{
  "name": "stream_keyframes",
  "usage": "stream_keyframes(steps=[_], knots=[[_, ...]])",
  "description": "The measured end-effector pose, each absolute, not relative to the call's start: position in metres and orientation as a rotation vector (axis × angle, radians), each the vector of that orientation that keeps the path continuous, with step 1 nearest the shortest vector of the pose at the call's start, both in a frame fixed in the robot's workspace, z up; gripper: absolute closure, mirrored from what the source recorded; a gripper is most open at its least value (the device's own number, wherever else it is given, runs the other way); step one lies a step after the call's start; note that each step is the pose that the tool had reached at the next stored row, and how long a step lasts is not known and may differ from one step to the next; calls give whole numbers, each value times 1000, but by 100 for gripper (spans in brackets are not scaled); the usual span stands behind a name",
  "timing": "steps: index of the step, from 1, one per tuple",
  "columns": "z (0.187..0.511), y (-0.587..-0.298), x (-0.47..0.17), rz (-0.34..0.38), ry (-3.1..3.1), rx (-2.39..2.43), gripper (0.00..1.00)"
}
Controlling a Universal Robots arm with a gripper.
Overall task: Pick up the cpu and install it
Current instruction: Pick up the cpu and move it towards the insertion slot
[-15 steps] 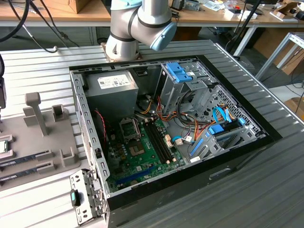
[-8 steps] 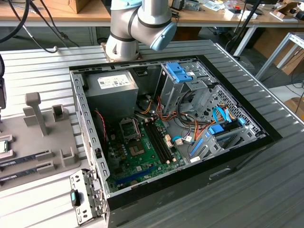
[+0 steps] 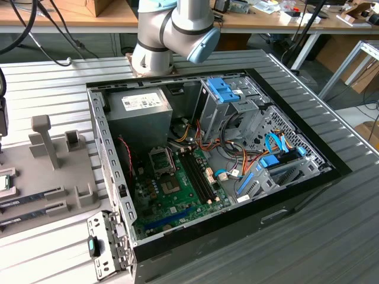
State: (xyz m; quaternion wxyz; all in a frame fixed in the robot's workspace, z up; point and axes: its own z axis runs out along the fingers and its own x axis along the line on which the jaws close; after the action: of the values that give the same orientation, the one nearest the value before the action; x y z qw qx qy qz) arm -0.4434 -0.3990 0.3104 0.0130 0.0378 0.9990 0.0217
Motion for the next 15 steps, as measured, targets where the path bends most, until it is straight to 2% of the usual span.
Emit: stream_keyframes(steps=[15], knots=[[305, -399, -443, 68, 3112, 118, 40]])
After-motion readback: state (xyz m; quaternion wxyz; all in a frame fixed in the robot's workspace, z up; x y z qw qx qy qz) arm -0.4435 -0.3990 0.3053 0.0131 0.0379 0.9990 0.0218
